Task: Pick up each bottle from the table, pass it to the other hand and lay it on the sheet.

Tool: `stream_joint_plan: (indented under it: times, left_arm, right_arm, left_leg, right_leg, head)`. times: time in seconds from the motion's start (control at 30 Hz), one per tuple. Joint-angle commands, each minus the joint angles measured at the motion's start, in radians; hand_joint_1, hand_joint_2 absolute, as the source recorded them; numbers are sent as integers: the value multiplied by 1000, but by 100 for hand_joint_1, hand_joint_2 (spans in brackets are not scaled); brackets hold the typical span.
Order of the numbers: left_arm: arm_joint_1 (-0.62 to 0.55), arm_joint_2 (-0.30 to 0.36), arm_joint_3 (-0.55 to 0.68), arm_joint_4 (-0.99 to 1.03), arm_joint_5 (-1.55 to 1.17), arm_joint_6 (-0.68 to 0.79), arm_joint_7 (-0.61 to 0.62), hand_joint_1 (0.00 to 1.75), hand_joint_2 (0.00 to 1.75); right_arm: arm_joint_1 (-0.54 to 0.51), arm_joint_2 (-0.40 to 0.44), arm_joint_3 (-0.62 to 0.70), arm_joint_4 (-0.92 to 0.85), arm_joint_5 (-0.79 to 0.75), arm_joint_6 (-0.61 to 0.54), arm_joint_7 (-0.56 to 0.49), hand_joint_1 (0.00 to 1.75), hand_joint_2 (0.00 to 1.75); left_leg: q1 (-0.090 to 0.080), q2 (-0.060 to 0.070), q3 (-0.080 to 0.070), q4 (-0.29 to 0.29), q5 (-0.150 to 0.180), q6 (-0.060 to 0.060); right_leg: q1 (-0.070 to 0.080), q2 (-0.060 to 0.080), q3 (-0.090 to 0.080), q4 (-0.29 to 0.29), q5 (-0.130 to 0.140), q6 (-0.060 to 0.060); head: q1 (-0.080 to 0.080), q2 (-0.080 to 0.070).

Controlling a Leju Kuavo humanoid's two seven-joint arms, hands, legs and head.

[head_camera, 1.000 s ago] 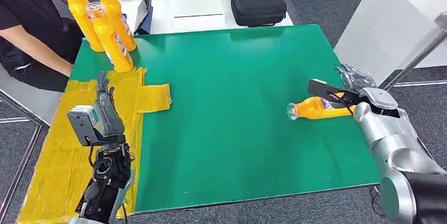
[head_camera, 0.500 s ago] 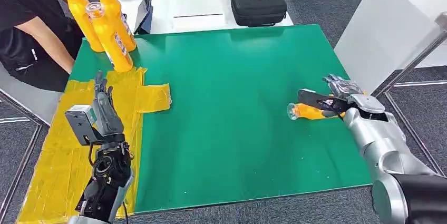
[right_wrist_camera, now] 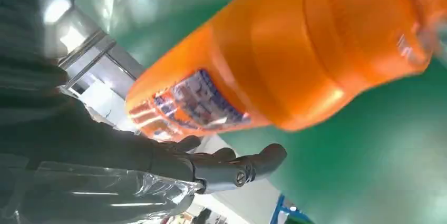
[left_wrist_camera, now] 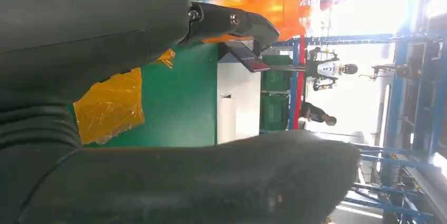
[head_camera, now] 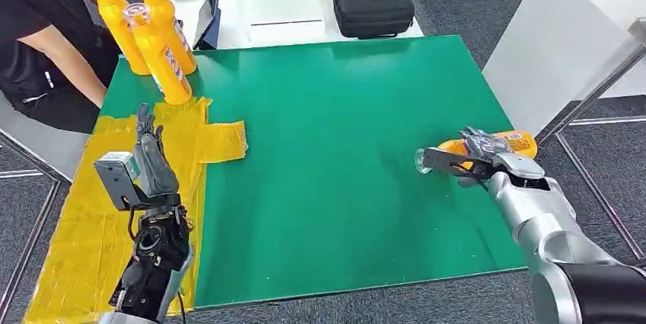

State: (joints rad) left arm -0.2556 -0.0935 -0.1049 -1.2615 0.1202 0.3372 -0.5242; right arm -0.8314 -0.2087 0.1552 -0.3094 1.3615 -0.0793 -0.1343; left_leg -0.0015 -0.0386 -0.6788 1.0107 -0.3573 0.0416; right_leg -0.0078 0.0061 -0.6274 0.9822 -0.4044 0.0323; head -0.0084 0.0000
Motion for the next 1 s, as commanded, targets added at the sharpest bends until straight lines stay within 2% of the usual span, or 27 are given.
stream_joint_plan:
  times: [0.03, 0.23, 0.6, 1.0]
  left_arm:
    - [-10, 4, 1, 28, 10, 7, 5, 0, 0]
    - [-4, 4, -1, 19, 14, 10, 8, 0, 0]
    - [3, 0, -6, 11, 18, 11, 10, 0, 0]
    - [19, -9, 0, -31, 26, 11, 28, 0, 0]
  right_arm:
    - [-18, 37, 81, 64, 32, 11, 35, 0, 175]
    - [-23, 44, 103, 69, 53, 10, 61, 0, 175]
    - [4, 44, 113, 71, 62, -5, 84, 0, 175]
    - [13, 41, 216, 90, 180, 12, 169, 0, 175]
  left_leg:
    - [0, 4, 5, 0, -2, -2]
    - [0, 3, 2, 0, -1, -1]
    - [0, 4, 6, 0, -3, -2]
    - [1, 3, 7, 1, -3, -2]
  right_leg:
    - [1, 1, 5, -1, -2, -1]
    - [0, 1, 2, -1, -1, 0]
    - [1, 1, 7, -1, -3, -1]
    - [1, -1, 8, -1, -3, -1]
  head:
    - [0, 0]
    - [0, 0]
    - [0, 0]
    - [0, 0]
